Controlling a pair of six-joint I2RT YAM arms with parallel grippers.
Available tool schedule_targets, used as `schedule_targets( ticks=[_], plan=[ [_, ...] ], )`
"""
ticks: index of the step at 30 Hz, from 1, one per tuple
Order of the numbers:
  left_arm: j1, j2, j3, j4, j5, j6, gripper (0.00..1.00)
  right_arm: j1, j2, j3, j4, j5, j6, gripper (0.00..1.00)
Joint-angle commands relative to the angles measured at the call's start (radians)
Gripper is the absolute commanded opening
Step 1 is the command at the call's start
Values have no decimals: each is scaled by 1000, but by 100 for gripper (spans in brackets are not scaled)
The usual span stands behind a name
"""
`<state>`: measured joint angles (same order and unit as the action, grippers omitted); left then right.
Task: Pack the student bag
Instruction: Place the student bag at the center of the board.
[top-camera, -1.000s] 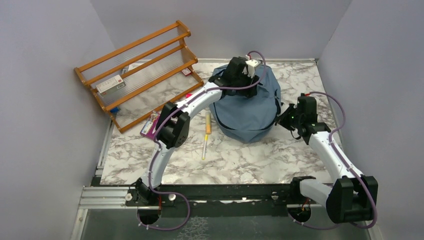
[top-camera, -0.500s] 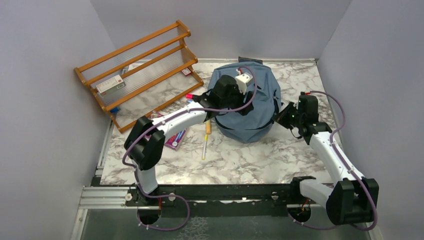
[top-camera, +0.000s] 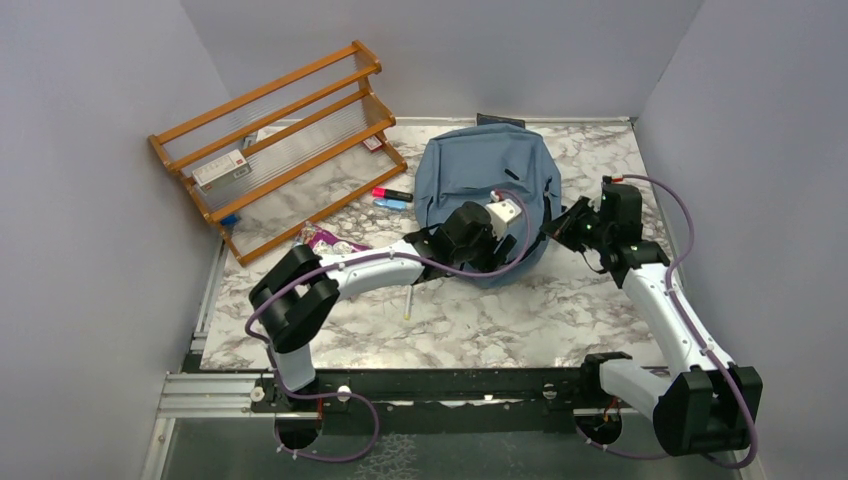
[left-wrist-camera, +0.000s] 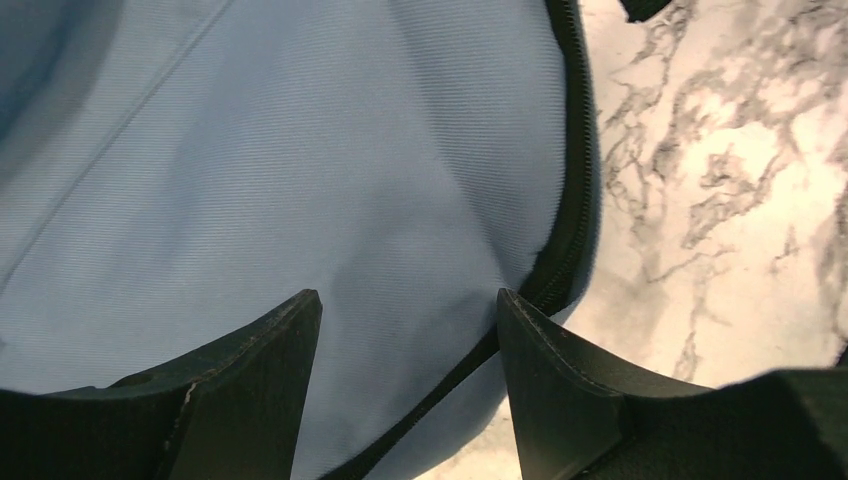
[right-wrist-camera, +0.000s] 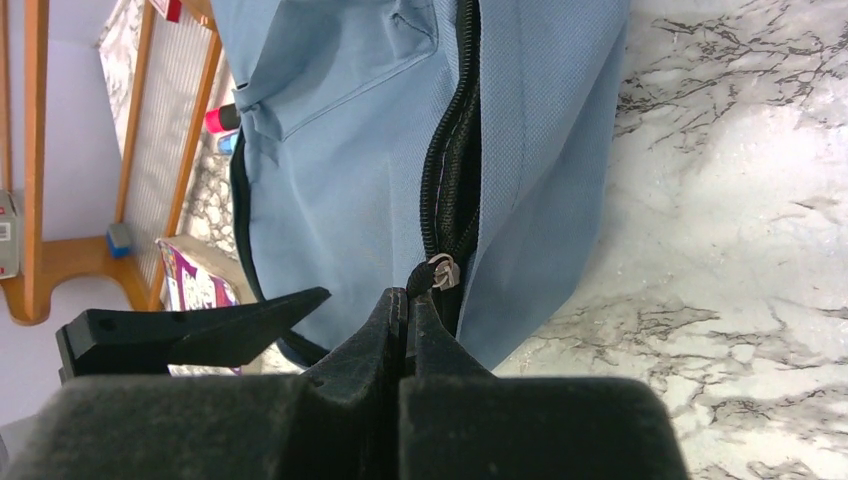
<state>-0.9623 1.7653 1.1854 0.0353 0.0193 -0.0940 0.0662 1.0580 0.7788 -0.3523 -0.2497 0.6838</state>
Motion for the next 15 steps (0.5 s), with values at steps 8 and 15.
schedule_targets(
  ticks=[8,15],
  plan=[
    [-3,-144,-47,53,-23,69,67,0,-2,1,-13,-11,-4,1],
    [-4,-200,-120,81,98,89,74,0,-2,4,-19,-5,-11,1]
  ],
)
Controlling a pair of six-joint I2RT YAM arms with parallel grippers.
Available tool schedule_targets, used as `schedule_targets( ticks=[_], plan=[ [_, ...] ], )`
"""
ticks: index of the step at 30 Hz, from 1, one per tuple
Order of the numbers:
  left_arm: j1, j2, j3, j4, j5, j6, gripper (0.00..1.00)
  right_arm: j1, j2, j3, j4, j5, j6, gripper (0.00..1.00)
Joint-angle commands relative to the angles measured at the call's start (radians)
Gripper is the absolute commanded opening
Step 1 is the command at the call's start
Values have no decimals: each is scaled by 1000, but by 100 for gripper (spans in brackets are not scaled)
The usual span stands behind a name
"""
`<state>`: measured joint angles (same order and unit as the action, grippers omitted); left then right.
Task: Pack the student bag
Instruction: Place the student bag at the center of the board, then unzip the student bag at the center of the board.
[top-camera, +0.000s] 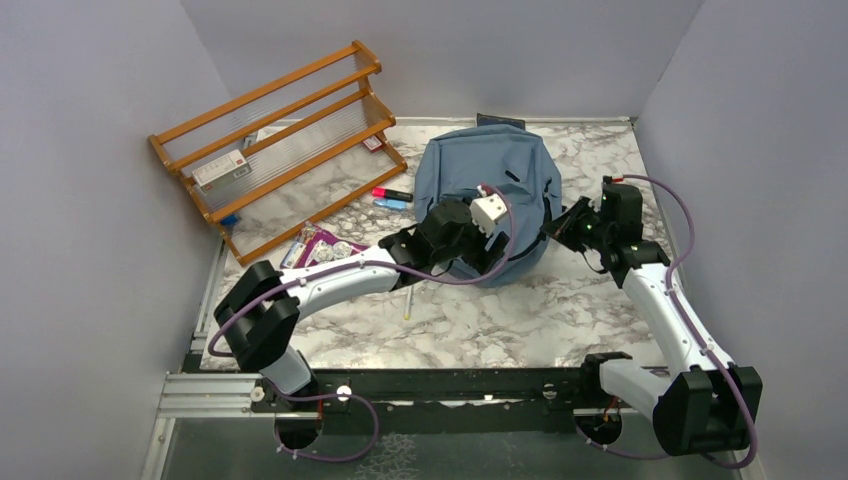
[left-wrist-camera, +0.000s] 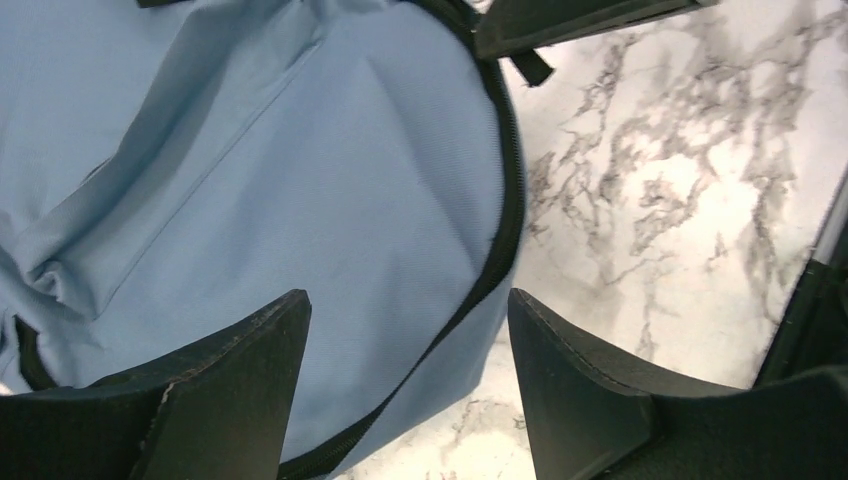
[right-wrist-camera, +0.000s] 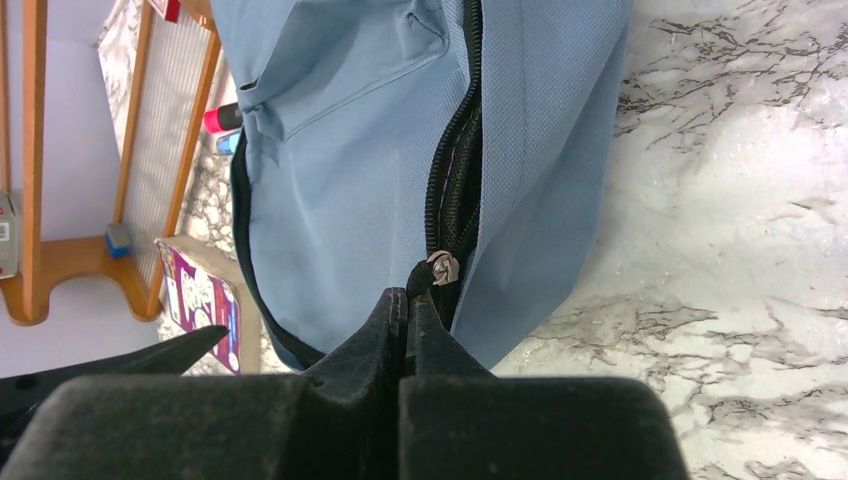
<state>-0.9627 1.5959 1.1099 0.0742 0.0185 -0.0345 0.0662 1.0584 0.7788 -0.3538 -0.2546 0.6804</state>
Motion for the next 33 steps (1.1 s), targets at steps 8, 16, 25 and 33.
schedule_targets(
  ticks=[8,16,25,33],
  plan=[
    [-5,4,-94,26,140,139,85,0,-2,2,-22,-14,-17,1],
    [-5,85,-60,13,115,128,69,0,-10,-2,-34,-15,-20,1],
    [-8,118,-46,9,134,104,18,0,-56,-55,-73,-76,-33,1],
    [-21,123,-46,37,148,89,0,0,-123,-172,-26,-301,14,1]
  ],
)
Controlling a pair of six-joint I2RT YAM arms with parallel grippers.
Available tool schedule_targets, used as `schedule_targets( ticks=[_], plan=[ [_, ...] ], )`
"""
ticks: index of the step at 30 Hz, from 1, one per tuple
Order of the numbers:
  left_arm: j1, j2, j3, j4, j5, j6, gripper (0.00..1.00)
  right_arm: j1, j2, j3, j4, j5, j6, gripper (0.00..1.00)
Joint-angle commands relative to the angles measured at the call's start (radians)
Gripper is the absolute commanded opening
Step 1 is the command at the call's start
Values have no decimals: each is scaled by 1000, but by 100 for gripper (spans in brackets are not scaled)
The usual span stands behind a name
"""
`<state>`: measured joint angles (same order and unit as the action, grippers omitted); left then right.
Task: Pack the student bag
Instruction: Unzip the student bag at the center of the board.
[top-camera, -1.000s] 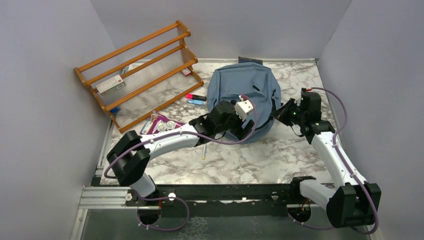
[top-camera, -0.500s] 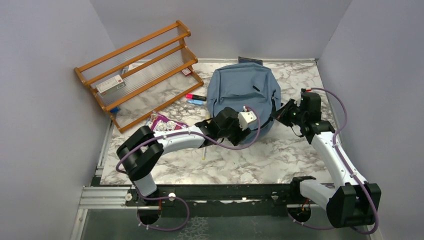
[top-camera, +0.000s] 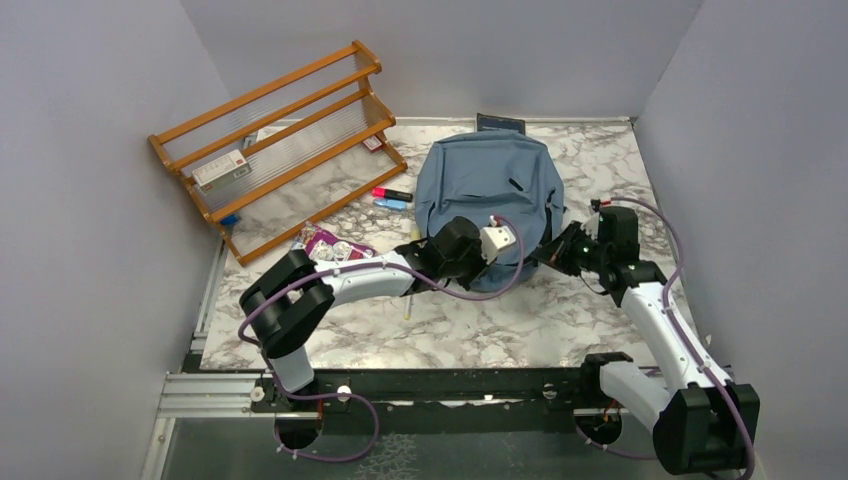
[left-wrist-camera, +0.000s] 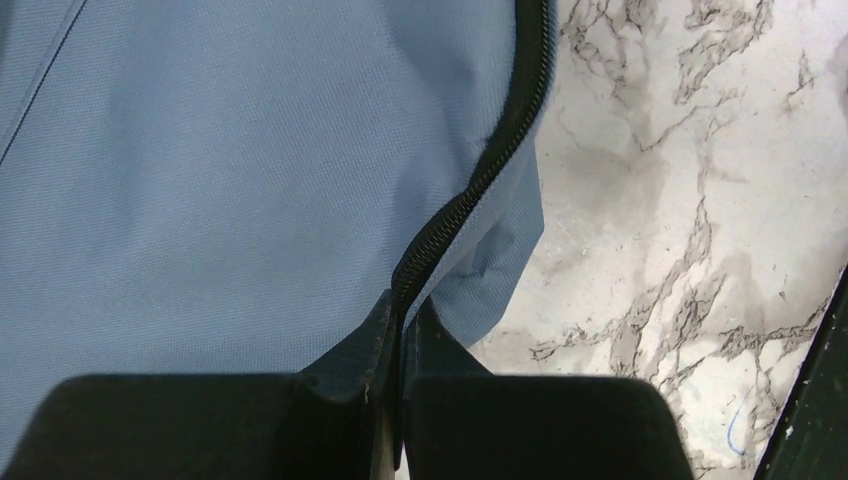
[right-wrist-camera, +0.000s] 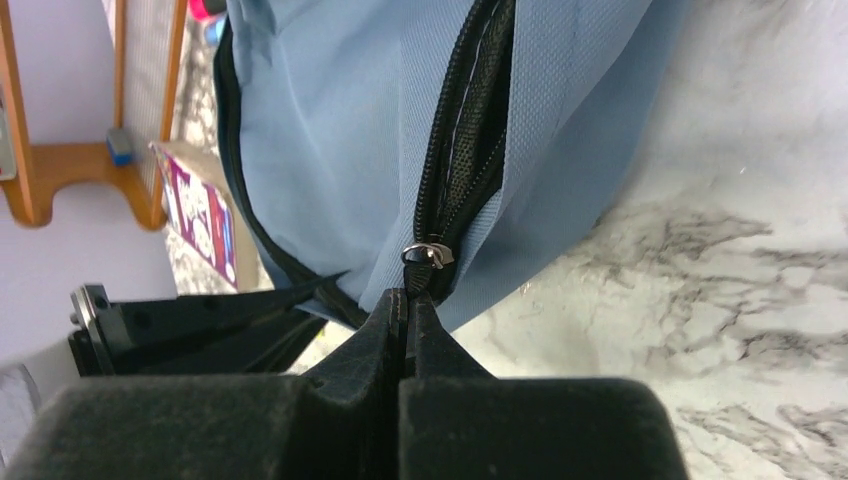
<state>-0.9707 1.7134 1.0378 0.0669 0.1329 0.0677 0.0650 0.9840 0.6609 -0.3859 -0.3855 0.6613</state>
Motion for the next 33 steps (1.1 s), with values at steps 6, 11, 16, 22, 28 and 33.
schedule_targets(
  ticks=[6,11,16,22,28,33],
  plan=[
    [-28,22,37,51,36,-21,0,2,-106,-102,32,-282,95,1],
    [-37,32,46,62,34,-30,0,3,-115,-115,49,-372,110,1],
    [-40,16,36,69,0,-34,0,3,-110,-75,-42,-334,25,4],
    [-39,-54,-39,77,-49,-38,0,3,-153,2,-165,-62,-64,33],
    [-39,-83,-87,89,-58,-56,0,3,-200,60,-229,189,-77,52],
    [-39,-81,-107,102,-54,-63,0,3,-196,65,-223,365,-72,66]
  ],
)
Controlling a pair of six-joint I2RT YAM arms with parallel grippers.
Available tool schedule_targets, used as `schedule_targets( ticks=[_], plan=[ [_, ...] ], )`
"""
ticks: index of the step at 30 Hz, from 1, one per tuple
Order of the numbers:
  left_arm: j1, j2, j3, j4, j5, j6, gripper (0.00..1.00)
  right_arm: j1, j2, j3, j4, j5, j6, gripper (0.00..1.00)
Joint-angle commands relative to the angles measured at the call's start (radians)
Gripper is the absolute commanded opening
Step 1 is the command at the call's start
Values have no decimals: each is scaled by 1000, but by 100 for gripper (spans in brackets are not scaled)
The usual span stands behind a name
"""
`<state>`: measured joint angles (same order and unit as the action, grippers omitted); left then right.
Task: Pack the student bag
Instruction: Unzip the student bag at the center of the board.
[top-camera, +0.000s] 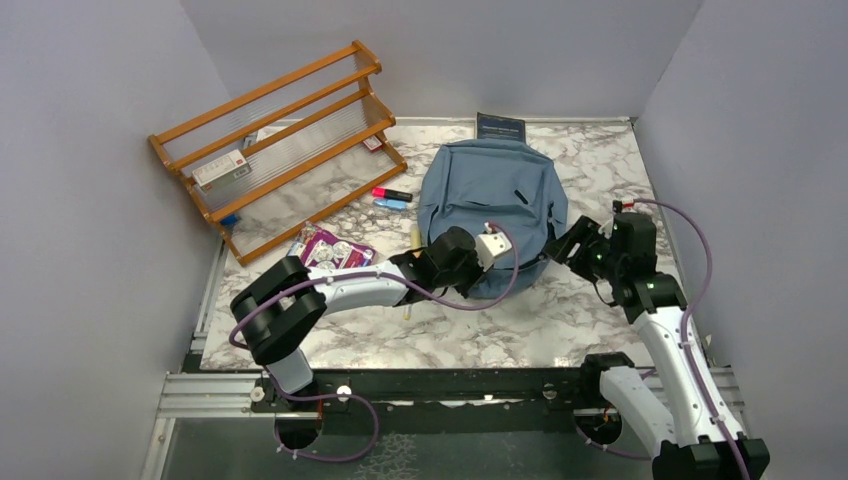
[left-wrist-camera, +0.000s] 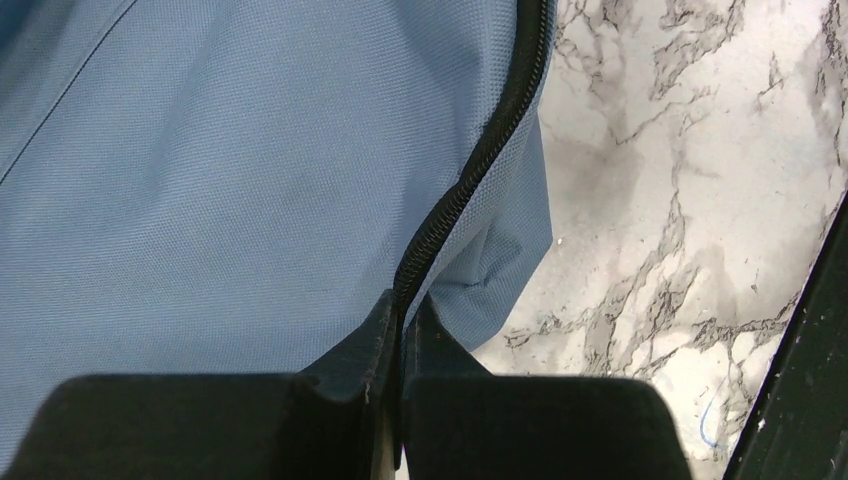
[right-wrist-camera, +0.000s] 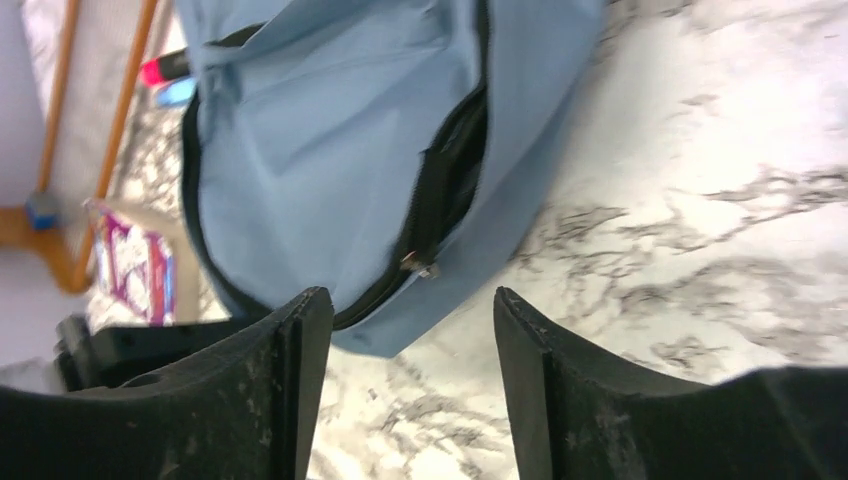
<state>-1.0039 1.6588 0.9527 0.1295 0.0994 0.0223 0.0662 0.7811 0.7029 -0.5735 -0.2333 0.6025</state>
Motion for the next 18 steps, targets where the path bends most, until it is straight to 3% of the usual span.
schedule_targets(
  ticks=[1,9,18],
  plan=[
    [-6,-25,-27,42,-21,-31,0,2,21,23,-24,228,-13,68],
    [-6,-25,-50,45,-18,-62,0,2,219,39,123,158,16,75],
    [-6,-26,-67,45,-7,-70,0,0,343,98,213,116,21,76]
  ],
)
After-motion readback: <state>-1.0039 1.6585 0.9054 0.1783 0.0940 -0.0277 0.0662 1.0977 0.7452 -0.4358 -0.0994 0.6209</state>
